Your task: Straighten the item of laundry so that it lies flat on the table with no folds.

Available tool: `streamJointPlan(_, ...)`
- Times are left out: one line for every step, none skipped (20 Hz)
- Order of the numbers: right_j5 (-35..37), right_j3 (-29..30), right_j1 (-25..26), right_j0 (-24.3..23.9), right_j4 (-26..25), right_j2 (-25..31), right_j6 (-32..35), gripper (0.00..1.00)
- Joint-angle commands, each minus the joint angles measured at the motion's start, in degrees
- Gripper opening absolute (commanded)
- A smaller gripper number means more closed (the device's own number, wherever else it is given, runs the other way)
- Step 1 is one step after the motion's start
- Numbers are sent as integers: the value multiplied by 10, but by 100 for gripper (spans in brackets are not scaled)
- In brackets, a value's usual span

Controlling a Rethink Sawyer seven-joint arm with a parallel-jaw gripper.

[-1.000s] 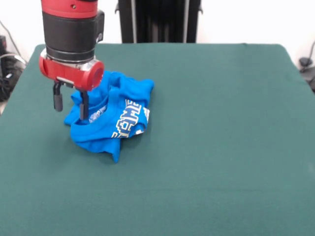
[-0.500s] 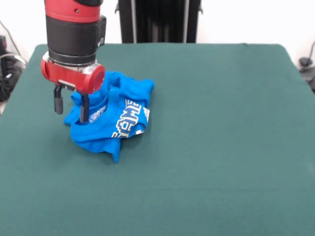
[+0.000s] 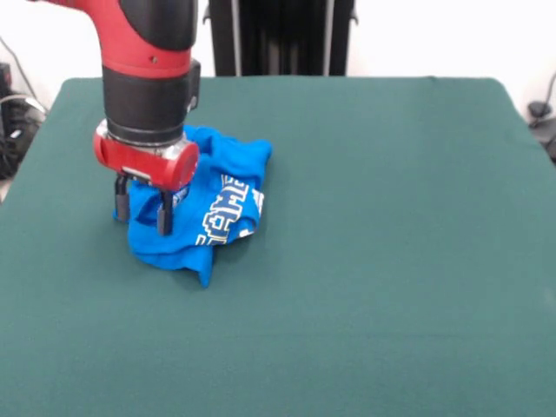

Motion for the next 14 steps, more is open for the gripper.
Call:
streamJointPlan(-36,39,41,30,37,29,135,100)
streamJointPlan(-39,39,43,32,38,27,136,100)
streamJointPlan(-41,38,46,33,39,26,137,100)
streamJointPlan(-42,36,48,33,40,25,135,100)
streamJointPlan(-44,35,51,32,40,25,134,100)
streamJointPlan(-47,37,52,34,41,23,134,100)
streamJointPlan(-50,37,53,34,41,21,133,100)
streamJointPlan(-51,38,53,34,41,21,131,100)
streamJointPlan(-52,39,54,34,40,20,128,100)
streamJointPlan(-50,38,52,37,40,16,127,100)
streamJointPlan(-52,38,52,38,39,13,127,100)
streamJointPlan(-56,34,53,42,38,6,128,100)
streamJointPlan(-57,36,52,38,38,9,124,0)
streamJointPlan(-51,33,50,38,36,7,120,0)
